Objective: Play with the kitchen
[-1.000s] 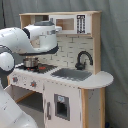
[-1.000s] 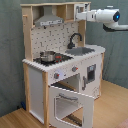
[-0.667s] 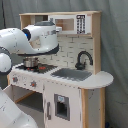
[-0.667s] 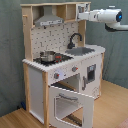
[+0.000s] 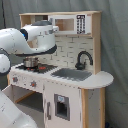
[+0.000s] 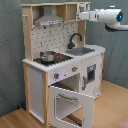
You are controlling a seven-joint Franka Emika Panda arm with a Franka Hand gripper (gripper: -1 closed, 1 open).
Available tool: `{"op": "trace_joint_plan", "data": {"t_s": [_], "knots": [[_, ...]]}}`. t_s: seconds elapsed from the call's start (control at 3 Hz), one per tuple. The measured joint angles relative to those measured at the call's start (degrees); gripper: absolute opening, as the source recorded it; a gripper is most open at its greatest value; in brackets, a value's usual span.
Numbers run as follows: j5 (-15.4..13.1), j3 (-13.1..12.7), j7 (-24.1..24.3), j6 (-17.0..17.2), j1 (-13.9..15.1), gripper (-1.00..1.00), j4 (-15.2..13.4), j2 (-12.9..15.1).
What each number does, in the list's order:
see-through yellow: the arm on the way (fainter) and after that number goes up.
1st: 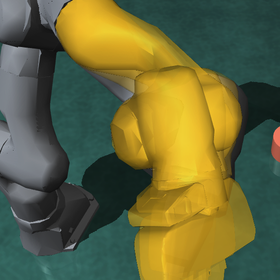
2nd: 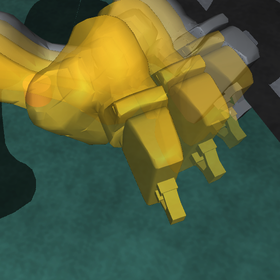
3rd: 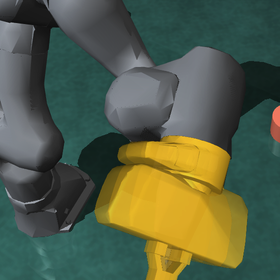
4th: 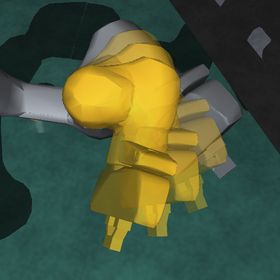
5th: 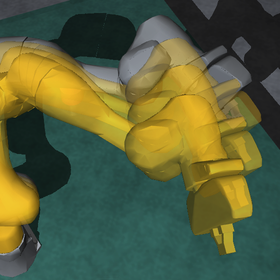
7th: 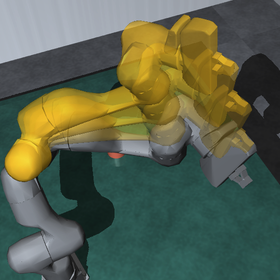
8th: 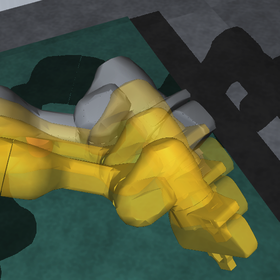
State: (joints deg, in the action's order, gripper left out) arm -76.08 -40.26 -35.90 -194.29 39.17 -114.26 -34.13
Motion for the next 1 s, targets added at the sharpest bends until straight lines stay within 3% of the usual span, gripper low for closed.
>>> {"op": "trace_joint_plan", "data": {"t_s": [0.67,1.0], "knots": [[0.02,8.43,5.44,1.44,-0.56,1.0,-0.08,-6.06],[0.05,9.0,9.79,3.86,-0.61,1.0,-0.06,-10.91]]}}
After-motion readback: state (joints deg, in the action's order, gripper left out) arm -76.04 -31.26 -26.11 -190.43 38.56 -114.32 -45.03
